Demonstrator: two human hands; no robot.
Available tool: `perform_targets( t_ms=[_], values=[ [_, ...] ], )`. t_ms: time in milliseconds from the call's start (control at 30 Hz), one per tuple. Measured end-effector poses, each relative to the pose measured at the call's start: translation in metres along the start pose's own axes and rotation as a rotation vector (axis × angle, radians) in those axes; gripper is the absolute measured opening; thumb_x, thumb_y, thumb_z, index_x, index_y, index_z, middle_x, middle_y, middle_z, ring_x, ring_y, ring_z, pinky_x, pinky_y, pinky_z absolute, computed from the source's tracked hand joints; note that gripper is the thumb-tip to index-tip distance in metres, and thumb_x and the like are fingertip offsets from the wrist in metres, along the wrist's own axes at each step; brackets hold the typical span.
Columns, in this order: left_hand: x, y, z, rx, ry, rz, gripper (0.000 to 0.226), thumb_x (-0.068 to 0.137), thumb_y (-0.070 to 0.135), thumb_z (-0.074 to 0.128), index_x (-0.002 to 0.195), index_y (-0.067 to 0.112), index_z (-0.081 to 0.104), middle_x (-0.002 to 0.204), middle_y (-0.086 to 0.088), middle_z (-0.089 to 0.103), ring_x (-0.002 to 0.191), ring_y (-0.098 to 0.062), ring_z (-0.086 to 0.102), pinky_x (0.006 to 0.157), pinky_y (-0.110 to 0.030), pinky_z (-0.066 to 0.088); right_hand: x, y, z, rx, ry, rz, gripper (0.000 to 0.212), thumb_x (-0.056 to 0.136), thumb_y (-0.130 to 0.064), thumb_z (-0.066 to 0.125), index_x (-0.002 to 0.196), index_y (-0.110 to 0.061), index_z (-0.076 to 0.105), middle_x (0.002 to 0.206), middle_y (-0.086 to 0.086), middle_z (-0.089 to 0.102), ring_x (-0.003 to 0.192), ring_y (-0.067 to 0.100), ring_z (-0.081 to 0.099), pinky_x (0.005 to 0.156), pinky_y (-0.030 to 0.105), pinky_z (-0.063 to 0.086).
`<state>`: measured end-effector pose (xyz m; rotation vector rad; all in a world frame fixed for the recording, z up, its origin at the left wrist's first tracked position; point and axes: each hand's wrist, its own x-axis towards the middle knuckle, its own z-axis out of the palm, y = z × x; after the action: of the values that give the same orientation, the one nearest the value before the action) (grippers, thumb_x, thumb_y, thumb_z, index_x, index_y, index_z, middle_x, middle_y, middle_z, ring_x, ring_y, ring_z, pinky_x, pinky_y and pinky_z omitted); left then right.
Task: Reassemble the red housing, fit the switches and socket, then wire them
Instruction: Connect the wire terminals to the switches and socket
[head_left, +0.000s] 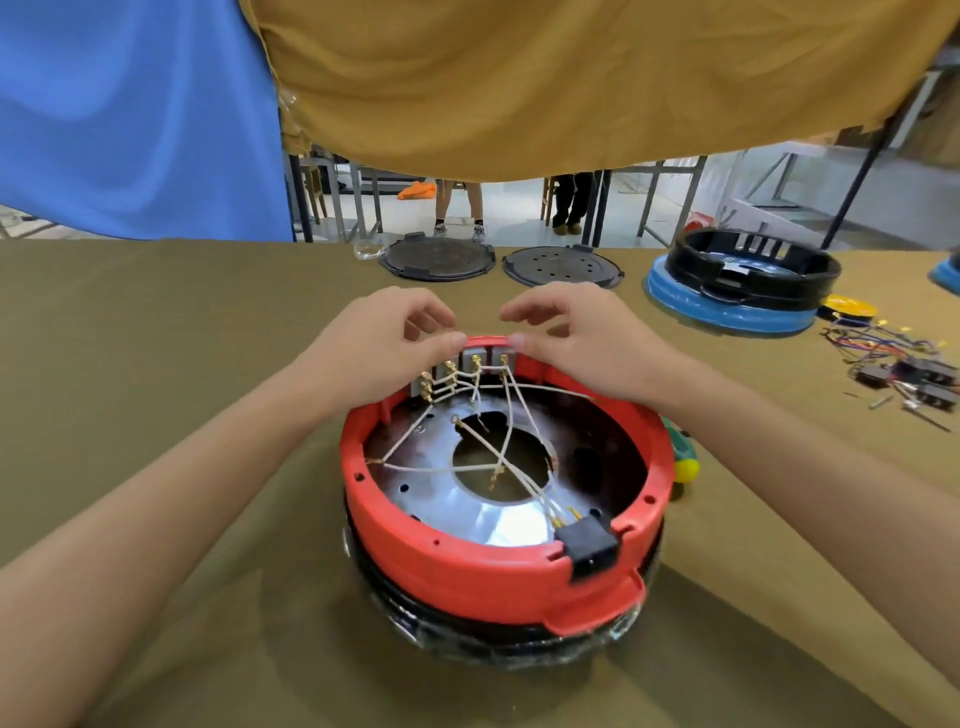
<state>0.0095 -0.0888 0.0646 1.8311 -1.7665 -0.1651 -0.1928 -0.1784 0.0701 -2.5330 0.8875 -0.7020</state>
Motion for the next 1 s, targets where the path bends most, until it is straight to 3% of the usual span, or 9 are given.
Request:
perform_targets(
  t_ms=[67,167,300,367,500,633,833,933,1000],
  values=[
    [-0.019,0.011,-0.006,0.043,0.022,0.057,0.020,0.092,0.047,0.058,0.101,0.031,0.064,0.102,0.009,0.062,0.095,-0.006,0.059,0.075,-0.020,0.041,-0.023,-0.008,-0.013,0.103,-0.014,-0.076,0.015,0.089,-0.024,0.070,0.104,-0.022,0.074,0.100,-0.012,0.071,0.094,0.001,0.063,0.086,0.024,0.053],
    [-0.067,0.030,-0.011,-0.057,-0.039,0.176,0.028,0.086,0.060,0.051,0.094,0.036,0.063,0.094,0.017,0.062,0.092,-0.002,0.059,0.075,-0.016,0.043,-0.064,-0.022,-0.031,0.323,-0.305,-0.142,0.008,0.087,-0.023,0.075,0.093,-0.019,0.076,0.083,-0.007,0.072,0.073,0.004,0.065,0.068,0.018,0.050],
    [-0.108,0.042,0.001,0.055,-0.135,0.250,0.029,0.089,0.057,0.042,0.094,0.036,0.061,0.091,0.021,0.059,0.093,-0.004,0.055,0.083,-0.024,0.042,-0.101,-0.033,-0.039,0.324,-0.534,-0.158,0.013,0.083,-0.031,0.078,0.096,-0.027,0.077,0.097,-0.003,0.070,0.088,0.013,0.064,0.073,0.026,0.049],
    [-0.110,0.041,0.004,0.083,-0.100,0.238,0.024,0.092,0.044,0.041,0.095,0.033,0.062,0.089,0.020,0.059,0.089,-0.004,0.053,0.082,-0.029,0.041,-0.105,-0.035,-0.037,0.302,-0.519,-0.147,0.014,0.082,-0.030,0.079,0.096,-0.029,0.077,0.098,-0.005,0.069,0.092,0.016,0.063,0.079,0.035,0.050],
    [-0.109,0.041,0.012,0.132,-0.046,0.226,0.024,0.091,0.032,0.036,0.094,0.039,0.059,0.083,0.031,0.056,0.088,0.004,0.049,0.082,-0.019,0.031,-0.099,-0.042,-0.033,0.245,-0.562,-0.057,0.014,0.079,-0.034,0.081,0.089,-0.039,0.074,0.084,-0.004,0.065,0.074,0.014,0.060,0.071,0.041,0.050],
    [-0.110,0.040,0.013,0.118,-0.057,0.241,0.023,0.089,0.029,0.039,0.095,0.037,0.060,0.089,0.029,0.057,0.093,0.001,0.049,0.085,-0.021,0.033,-0.096,-0.044,-0.030,0.181,-0.583,-0.026,0.015,0.079,-0.029,0.081,0.088,-0.037,0.071,0.073,-0.020,0.061,0.065,0.004,0.053,0.067,0.033,0.049],
    [-0.075,0.015,-0.001,-0.121,0.047,0.062,0.040,0.089,0.020,0.049,0.124,0.036,0.056,0.119,0.018,0.049,0.111,0.008,0.041,0.092,-0.004,0.026,-0.108,-0.032,-0.034,0.194,-0.435,-0.122,0.020,0.081,-0.030,0.080,0.098,-0.039,0.074,0.104,-0.020,0.060,0.093,0.007,0.063,0.080,0.020,0.049],
    [-0.062,0.003,0.005,-0.385,-0.047,-0.115,0.058,0.084,-0.009,0.047,0.104,0.044,0.059,0.100,0.019,0.065,0.083,0.008,0.058,0.073,-0.008,0.044,-0.104,-0.019,-0.046,0.065,-0.363,-0.097,0.023,0.082,-0.026,0.078,0.092,-0.047,0.075,0.107,-0.025,0.061,0.102,0.000,0.060,0.085,0.013,0.044],
    [-0.060,-0.007,0.006,-0.427,-0.014,-0.186,0.049,0.083,-0.004,0.053,0.113,0.034,0.057,0.111,0.010,0.063,0.080,0.007,0.061,0.068,-0.011,0.047,-0.105,-0.006,-0.051,-0.006,-0.259,-0.060,0.024,0.084,-0.028,0.076,0.094,-0.050,0.074,0.110,-0.028,0.060,0.111,-0.003,0.054,0.092,0.013,0.039]
  ],
)
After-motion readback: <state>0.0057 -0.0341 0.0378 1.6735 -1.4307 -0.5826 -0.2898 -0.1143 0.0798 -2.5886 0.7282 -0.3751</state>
